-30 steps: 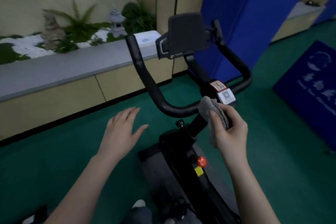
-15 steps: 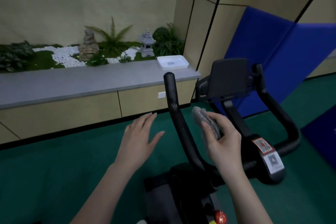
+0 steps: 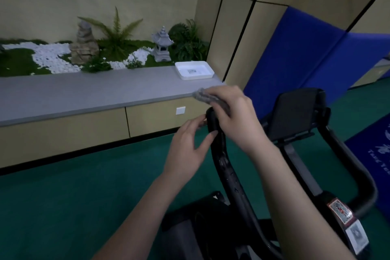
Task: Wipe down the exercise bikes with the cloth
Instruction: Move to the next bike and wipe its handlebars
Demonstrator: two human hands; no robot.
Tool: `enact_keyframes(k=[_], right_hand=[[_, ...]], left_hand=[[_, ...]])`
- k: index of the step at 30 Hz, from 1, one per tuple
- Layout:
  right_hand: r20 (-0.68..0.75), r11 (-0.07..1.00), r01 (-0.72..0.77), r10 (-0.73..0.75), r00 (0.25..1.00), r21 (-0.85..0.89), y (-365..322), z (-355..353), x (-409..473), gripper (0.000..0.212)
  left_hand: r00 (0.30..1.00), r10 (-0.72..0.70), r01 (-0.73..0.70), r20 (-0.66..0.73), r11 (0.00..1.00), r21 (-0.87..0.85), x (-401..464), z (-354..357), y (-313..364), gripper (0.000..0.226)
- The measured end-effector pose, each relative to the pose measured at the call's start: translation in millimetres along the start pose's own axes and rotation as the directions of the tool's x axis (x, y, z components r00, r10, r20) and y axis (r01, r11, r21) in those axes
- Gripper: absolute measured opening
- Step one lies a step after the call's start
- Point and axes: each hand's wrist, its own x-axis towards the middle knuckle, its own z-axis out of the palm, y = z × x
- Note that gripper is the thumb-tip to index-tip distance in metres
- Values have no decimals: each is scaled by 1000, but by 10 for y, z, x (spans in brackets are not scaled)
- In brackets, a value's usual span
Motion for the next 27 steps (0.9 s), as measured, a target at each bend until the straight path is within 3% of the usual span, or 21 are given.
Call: enact_keyframes(k=[3, 8, 10, 13, 17, 22, 27], right_hand=[[295, 996, -81, 84, 952, -21, 27, -42, 189, 25], [330, 908, -411, 366, 870, 77, 132, -57, 270, 22], [254, 822, -550, 505, 825, 150, 159, 29, 172, 22], [28, 793, -590, 593, 804, 150, 96, 199, -128, 23], [-175, 850, -518, 526, 832, 91, -23, 315, -563, 16], [-209, 899, -418, 387, 898, -132, -42, 306, -978, 11], [-378, 935, -348, 300, 876, -65, -80, 150, -761, 20]], left_hand=[[993, -114, 107, -20, 973, -205, 43, 32, 16, 33], [975, -211, 217, 63, 878, -426, 47, 53, -27, 39], [973, -213, 228, 85, 855, -466, 44, 28, -23, 38], [973, -211, 231, 97, 832, -504, 42, 4, -39, 36], [968, -214, 252, 133, 822, -511, 21, 4, -83, 31], [959, -215, 281, 185, 820, -498, -36, 37, -140, 26], [956, -218, 290, 197, 804, -519, -26, 64, -138, 25]])
